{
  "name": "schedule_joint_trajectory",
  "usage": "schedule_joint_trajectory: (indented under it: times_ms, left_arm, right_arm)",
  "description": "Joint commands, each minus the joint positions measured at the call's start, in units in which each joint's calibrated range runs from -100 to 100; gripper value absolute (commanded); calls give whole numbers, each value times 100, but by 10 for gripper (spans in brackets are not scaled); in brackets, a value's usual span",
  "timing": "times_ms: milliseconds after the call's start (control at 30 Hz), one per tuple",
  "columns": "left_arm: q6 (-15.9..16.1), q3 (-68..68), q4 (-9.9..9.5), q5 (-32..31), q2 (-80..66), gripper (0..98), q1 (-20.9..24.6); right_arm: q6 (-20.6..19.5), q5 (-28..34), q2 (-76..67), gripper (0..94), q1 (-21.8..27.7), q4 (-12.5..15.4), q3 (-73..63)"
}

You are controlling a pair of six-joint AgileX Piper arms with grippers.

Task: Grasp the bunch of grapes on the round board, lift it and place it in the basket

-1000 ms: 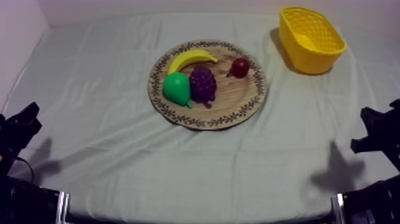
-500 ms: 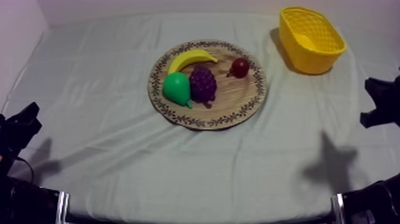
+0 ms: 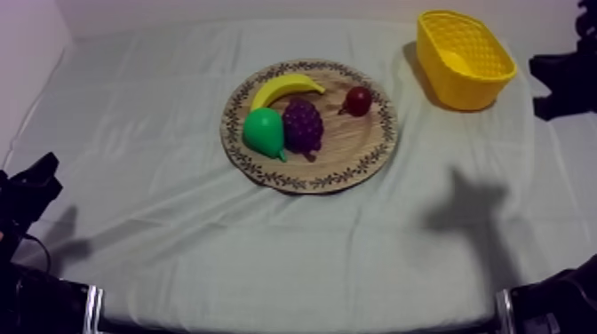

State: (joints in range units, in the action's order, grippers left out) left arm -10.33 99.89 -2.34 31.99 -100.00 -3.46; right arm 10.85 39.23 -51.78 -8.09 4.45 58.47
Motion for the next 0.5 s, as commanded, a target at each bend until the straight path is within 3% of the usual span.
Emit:
schedule_joint_trajectory:
  times_ms: [0, 133, 367, 467]
  left_arm:
    - [0, 0, 2, 2, 0, 1, 2]
    - [0, 0, 2, 2, 0, 1, 2]
    - [0, 0, 2, 2, 0, 1, 2]
    - [0, 0, 2, 2, 0, 1, 2]
  right_arm:
    - [80, 147, 322, 4, -26, 87, -478]
    - [111, 569, 756, 4, -175, 125, -1160]
    - [-108, 1075, 1330, 4, -710, -137, -2068]
    - [-98, 1296, 1611, 4, -837, -120, -2462]
